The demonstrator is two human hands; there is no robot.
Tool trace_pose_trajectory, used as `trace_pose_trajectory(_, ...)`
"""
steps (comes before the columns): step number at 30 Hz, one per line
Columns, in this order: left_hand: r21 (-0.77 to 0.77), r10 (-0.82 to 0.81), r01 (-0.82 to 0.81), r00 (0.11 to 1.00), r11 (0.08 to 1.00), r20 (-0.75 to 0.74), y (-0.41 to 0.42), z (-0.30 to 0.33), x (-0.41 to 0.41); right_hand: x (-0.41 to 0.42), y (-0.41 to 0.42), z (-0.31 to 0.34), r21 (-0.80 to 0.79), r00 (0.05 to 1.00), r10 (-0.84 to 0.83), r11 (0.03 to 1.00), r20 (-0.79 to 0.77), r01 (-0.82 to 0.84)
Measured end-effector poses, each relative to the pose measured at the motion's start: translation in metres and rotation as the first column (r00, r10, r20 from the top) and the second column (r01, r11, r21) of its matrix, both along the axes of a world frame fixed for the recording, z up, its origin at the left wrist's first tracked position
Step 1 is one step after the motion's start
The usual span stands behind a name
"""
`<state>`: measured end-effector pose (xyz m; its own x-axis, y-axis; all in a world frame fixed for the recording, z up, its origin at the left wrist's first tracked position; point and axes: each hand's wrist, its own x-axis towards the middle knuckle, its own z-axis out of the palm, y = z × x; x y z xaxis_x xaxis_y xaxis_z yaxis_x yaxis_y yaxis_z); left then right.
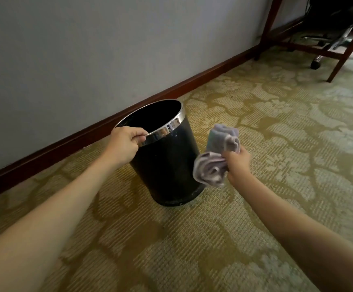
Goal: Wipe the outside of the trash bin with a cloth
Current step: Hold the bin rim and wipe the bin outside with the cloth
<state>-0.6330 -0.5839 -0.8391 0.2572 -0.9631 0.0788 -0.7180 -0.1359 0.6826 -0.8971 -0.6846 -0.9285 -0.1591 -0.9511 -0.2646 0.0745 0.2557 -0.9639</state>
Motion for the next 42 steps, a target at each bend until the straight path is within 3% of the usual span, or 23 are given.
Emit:
trace_pose_trajectory(6,0.013,0.02,-0.02,1.0,1.0,0.01,-0.007,0.003,-0.011,0.023,0.015,-0.022,0.165,0.984,0.168,0.974,-0.061,-0.156)
trace_pose_trajectory(9,0.003,0.02,-0.021,0.999,1.0,0.03,-0.009,0.001,-0.012,0.024,0.016,-0.015,0.151,0.969,0.236,0.963,-0.071,-0.223)
trace_pose_trajectory(11,-0.012,0.029,-0.029,0.999,1.0,0.037,-0.011,-0.001,-0.013,0.033,0.016,-0.003,0.086,0.974,0.224,0.971,-0.023,-0.222)
trace_pose_trajectory(14,-0.054,0.037,-0.034,0.997,0.998,0.068,-0.016,-0.001,-0.016,0.051,0.026,0.014,-0.153,0.969,0.222,0.967,0.112,-0.204)
trace_pose_trajectory(17,-0.072,0.025,-0.018,0.995,0.997,0.092,-0.018,0.003,-0.015,0.057,0.043,-0.001,-0.243,0.984,0.175,0.956,0.026,-0.164)
trace_pose_trajectory(20,-0.056,0.01,-0.007,0.998,0.998,0.066,-0.018,0.006,-0.011,0.046,0.055,-0.034,-0.046,0.999,0.043,0.998,-0.01,-0.043)
trace_pose_trajectory(24,-0.049,-0.004,0.007,0.999,0.999,0.053,-0.02,0.008,-0.01,0.031,0.057,-0.062,0.183,0.983,0.076,0.982,-0.166,-0.045)
trace_pose_trajectory(26,-0.046,-0.016,0.019,0.998,0.999,0.064,-0.022,0.007,-0.012,0.03,0.052,-0.062,0.262,0.986,0.078,0.964,-0.144,-0.038)
trace_pose_trajectory(29,-0.05,-0.021,0.025,0.997,0.998,0.08,-0.024,0.005,-0.016,0.039,0.046,-0.046,0.324,1.0,-0.02,0.946,0.013,0.014)
trace_pose_trajectory(31,-0.066,-0.01,0.016,0.996,0.998,0.093,-0.026,0.003,-0.017,0.055,0.045,-0.022,0.242,0.987,-0.039,0.97,0.158,0.0)
trace_pose_trajectory(33,-0.083,0.008,0.0,0.995,0.997,0.096,-0.027,0.001,-0.015,0.073,0.041,0.013,0.058,0.968,0.057,0.996,0.245,-0.073)
trace_pose_trajectory(35,-0.083,0.014,-0.009,0.998,0.997,0.056,-0.027,0.001,-0.012,0.086,0.029,0.046,-0.177,0.962,0.184,0.973,0.203,-0.149)
trace_pose_trajectory(37,-0.086,0.016,-0.012,0.999,0.996,0.037,-0.026,0.001,-0.008,0.092,0.018,0.067,-0.292,0.963,0.249,0.933,0.098,-0.212)
trace_pose_trajectory(42,-0.102,0.032,-0.03,0.999,0.994,0.017,-0.022,0.002,0.003,0.071,0.014,0.028,-0.097,0.99,0.14,0.986,0.018,-0.138)
